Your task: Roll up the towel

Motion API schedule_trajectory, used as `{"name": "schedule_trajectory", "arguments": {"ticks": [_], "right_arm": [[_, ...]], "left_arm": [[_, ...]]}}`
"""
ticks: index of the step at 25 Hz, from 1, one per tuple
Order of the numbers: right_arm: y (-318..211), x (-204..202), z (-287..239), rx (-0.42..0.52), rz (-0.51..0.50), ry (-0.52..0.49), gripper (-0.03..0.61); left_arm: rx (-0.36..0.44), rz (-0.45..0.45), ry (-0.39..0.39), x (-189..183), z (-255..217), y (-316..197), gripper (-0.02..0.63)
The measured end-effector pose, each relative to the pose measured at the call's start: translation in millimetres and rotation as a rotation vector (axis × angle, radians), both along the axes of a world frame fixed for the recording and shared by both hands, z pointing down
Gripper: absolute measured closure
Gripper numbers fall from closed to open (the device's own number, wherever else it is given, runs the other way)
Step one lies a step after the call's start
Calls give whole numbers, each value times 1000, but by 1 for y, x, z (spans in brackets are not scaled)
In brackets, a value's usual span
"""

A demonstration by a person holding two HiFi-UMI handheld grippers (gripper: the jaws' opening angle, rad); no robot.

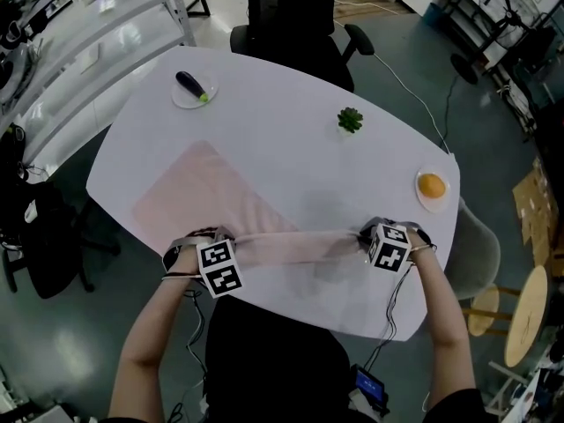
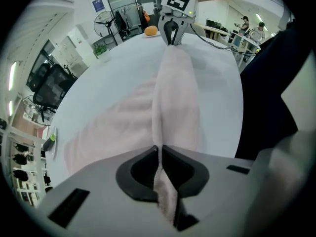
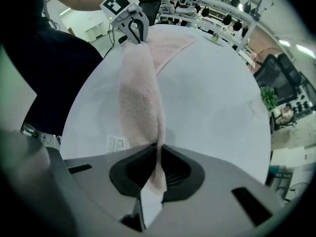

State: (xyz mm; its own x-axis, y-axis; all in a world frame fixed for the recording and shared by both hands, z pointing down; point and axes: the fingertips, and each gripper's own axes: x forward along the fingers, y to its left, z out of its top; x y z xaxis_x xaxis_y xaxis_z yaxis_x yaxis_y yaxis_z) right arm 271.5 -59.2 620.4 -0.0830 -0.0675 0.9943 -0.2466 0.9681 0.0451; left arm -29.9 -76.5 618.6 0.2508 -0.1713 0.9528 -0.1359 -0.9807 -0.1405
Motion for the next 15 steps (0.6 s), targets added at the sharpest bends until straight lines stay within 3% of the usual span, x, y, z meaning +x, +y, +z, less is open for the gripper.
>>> {"name": "schedule_trajectory", "arguments": {"ticks": [3,6,9,15], "right_arm": [[-4,0,-2,41,13,-20,517],[-15,2,-8,150,15,-24,439],[-30,4,-28,276,30,-40,425],[-42,8,-88,463,38,-70,397]], "left_arm": [[-4,-26,32,-1,-2,-2,562],[7,-84,66,-5,-7,-10,503],[39,-130,94,-10,-22,-19,426],[139,-135,127,-21,-65,-25,423]]}}
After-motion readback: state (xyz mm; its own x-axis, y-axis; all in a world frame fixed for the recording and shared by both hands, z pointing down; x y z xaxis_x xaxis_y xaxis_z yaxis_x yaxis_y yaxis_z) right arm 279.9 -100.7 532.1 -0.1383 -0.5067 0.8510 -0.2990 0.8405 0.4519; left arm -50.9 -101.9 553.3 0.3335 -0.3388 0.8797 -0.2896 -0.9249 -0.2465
